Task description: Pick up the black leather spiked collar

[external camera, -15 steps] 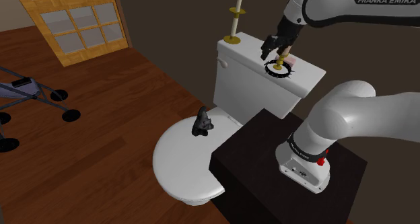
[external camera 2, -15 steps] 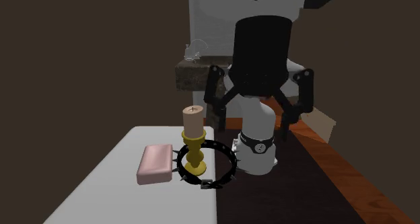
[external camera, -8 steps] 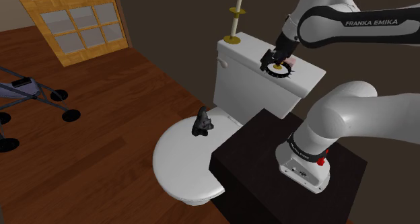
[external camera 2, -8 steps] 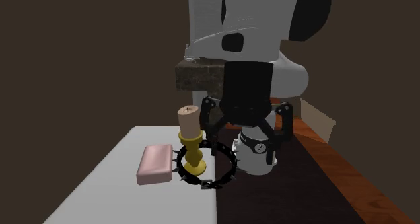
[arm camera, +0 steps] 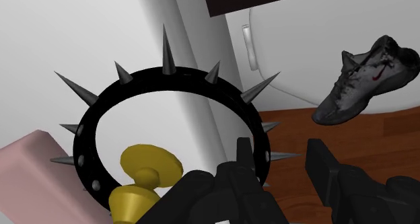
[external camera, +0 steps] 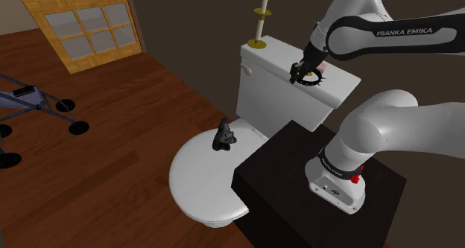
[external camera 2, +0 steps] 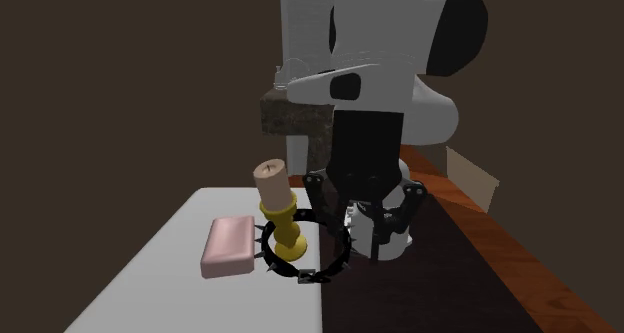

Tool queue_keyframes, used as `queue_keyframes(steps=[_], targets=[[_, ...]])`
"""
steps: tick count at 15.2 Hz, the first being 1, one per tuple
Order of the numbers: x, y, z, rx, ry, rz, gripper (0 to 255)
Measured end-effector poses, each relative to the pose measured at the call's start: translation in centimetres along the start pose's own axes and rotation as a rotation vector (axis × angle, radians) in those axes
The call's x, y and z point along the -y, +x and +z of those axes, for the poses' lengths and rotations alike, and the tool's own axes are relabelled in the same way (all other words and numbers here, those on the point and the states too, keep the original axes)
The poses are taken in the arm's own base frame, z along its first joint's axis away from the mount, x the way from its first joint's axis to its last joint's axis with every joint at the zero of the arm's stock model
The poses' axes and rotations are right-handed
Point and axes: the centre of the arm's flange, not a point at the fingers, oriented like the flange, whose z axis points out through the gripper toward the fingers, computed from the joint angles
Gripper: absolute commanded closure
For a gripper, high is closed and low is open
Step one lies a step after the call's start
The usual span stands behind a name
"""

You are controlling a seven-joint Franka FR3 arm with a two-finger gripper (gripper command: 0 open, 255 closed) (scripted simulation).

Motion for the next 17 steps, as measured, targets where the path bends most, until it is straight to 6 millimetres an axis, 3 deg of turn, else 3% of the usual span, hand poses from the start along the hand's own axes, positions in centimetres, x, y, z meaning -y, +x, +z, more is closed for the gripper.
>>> queue_keyframes(steps=[8,17], targets=[[-0.1,0.2,-0.5,0.000,0.000,0.000,255],[0.0,1.2,-5.0,0.001,0.000,0.000,255]])
